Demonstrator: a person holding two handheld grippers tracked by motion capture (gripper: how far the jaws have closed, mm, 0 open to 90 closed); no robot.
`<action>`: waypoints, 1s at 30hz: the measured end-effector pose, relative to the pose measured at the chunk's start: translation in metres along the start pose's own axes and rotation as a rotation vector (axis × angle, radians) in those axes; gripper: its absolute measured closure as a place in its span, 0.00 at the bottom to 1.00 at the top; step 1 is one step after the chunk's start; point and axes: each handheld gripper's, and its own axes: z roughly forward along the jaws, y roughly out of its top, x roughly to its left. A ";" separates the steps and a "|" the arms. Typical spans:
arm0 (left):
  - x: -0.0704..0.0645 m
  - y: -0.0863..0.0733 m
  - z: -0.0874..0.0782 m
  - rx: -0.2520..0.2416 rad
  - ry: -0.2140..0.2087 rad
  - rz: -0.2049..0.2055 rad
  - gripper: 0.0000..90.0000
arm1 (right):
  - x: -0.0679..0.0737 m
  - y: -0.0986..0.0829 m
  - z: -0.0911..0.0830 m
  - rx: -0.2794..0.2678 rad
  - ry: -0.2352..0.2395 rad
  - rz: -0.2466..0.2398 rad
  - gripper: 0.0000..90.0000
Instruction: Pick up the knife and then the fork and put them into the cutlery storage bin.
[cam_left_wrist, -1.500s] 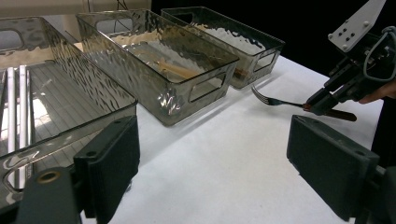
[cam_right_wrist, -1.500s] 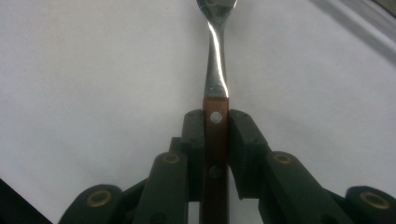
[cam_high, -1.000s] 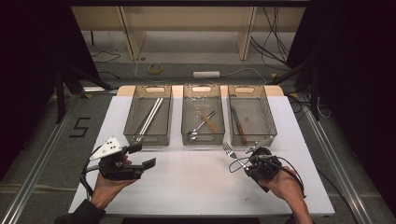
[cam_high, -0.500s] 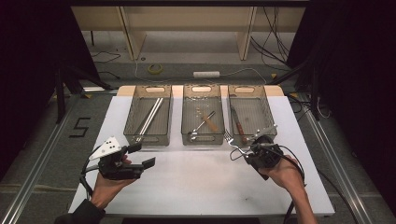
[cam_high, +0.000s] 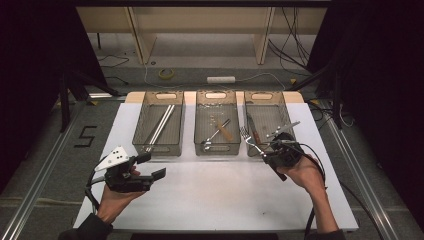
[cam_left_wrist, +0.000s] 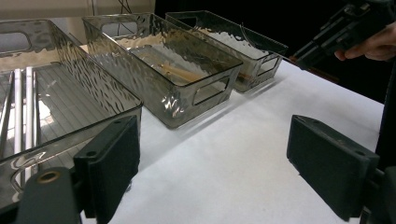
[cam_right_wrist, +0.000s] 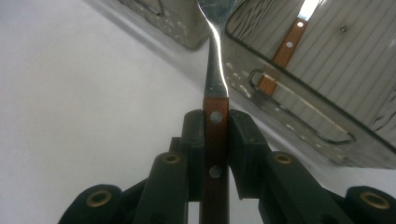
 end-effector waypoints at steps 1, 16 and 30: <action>0.000 0.000 0.000 0.001 0.000 0.001 0.19 | -0.001 0.001 0.000 -0.003 0.002 0.002 0.86; 0.000 0.000 0.000 0.000 -0.001 0.001 0.19 | -0.010 0.016 -0.001 -0.009 -0.007 0.005 0.86; 0.001 0.000 0.000 -0.002 -0.001 0.003 0.19 | -0.023 0.038 -0.002 -0.021 -0.028 0.011 0.86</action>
